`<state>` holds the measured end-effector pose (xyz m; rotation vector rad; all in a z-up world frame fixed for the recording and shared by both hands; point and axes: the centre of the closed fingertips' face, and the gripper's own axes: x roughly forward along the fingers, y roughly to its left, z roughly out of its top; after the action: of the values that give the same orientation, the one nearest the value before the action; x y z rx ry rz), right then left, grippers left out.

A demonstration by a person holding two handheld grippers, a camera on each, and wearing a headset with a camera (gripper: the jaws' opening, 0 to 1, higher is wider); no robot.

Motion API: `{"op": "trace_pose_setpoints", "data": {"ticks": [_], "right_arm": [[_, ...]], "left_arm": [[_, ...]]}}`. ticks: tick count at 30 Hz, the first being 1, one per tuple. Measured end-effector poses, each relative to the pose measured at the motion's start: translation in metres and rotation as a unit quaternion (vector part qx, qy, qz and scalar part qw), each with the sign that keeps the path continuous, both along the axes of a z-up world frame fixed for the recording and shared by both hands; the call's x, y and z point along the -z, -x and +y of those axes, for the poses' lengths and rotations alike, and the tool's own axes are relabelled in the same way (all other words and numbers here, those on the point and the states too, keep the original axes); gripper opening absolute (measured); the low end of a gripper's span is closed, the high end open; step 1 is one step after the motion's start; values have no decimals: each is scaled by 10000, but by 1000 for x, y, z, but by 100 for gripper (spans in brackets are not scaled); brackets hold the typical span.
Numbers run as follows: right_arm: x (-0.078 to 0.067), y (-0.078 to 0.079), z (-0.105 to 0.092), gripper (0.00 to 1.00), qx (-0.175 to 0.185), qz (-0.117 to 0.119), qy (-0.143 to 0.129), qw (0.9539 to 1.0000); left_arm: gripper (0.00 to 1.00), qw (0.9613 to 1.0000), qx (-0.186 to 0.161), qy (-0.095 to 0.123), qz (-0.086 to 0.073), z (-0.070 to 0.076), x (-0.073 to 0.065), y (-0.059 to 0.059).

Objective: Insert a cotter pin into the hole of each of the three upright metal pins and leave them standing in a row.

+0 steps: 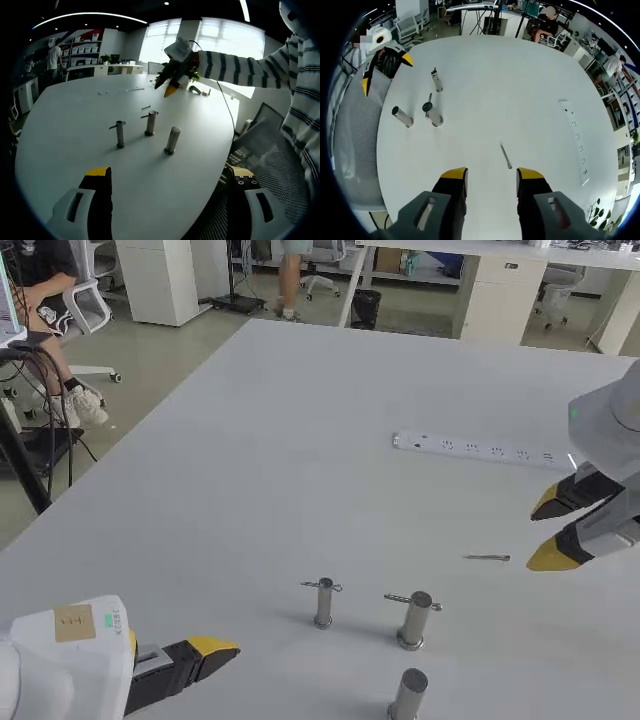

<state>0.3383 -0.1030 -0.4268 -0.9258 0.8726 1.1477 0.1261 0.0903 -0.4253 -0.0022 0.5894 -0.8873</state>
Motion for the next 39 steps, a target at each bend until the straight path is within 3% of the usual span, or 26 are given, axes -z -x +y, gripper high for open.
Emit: {"op": "trace_pose_setpoints", "data": {"ticks": [8, 14, 20, 33, 39], "right_arm": [[20, 0, 5, 34, -395, 95, 130, 9991], [32, 0, 5, 32, -487, 183, 286, 9982], [42, -2, 2, 27, -487, 293, 441, 9974], [48, -14, 7, 13, -437, 200, 435, 9979], [57, -19, 4, 12, -382, 195, 565, 9975]], "left_arm": [[95, 10000, -33, 16, 17, 1, 0, 2], [95, 10000, -46, 33, 5, 1, -1, 1], [94, 10000, -64, 44, 23, 1, 0, 2], [94, 9999, -122, 15, 94, 2, 3, 2], [93, 9998, -148, 29, 143, 4, 4, 3]]}}
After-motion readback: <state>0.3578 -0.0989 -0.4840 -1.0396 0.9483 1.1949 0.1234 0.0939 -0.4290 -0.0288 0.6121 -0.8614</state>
